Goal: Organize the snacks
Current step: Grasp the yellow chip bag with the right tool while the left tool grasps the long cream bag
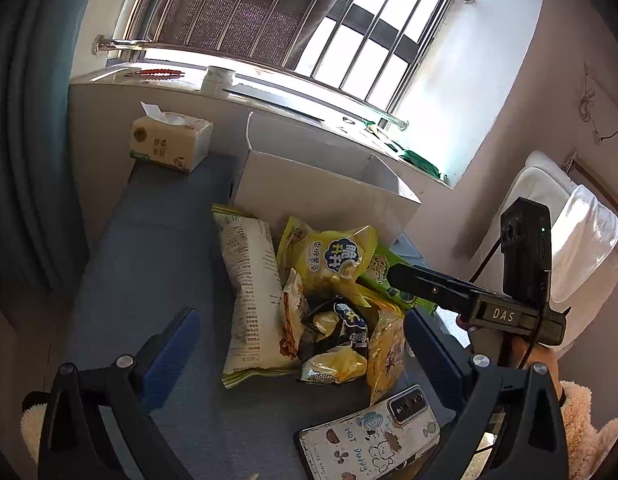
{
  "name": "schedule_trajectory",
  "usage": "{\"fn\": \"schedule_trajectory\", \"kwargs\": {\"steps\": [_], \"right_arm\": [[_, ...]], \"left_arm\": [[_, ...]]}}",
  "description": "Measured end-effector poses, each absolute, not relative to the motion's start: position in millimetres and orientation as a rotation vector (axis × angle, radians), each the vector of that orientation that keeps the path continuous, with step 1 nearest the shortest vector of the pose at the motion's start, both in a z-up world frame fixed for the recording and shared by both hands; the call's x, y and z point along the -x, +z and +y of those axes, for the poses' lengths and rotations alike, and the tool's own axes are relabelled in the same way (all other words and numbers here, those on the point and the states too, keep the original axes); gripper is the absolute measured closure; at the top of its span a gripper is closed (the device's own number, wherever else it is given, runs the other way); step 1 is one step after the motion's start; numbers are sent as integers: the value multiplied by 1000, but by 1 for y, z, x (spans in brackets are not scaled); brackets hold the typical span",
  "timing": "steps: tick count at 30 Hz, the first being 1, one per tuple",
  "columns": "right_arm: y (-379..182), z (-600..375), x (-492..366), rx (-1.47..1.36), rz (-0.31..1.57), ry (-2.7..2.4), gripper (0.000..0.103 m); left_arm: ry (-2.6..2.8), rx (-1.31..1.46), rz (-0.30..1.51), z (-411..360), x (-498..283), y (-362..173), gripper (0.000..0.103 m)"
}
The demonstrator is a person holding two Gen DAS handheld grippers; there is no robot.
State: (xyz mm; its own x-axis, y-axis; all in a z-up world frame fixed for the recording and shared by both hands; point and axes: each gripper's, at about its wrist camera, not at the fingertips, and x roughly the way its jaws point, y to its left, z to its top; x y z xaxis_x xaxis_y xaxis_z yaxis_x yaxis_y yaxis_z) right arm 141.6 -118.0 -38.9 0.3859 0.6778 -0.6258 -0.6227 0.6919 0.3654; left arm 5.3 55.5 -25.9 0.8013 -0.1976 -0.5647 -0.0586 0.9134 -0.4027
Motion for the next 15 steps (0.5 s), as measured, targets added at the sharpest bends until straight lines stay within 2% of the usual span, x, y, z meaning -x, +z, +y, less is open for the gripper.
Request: {"fn": "schedule_trajectory", "kwargs": {"steps": [10,11,13,14,15], "right_arm": [[-76,-62,-209,-64,1058,823,0],[-79,-58,-210,-46,1067,811,7],[-85,-50,-208,-6,1098,826,55],[-86,-49,-207,2,1095,826,63],[-84,-49,-204,-2,1082,833,64]], "left_arm": [[-41,496,668,83,-3,-39,0],[-42,502,670,85,-3,-41,0],[-39,509,678,87,-4,-43,0],[-37,513,681,88,-4,-45,0],[-39,520,685,89,-5,-46,0]]}}
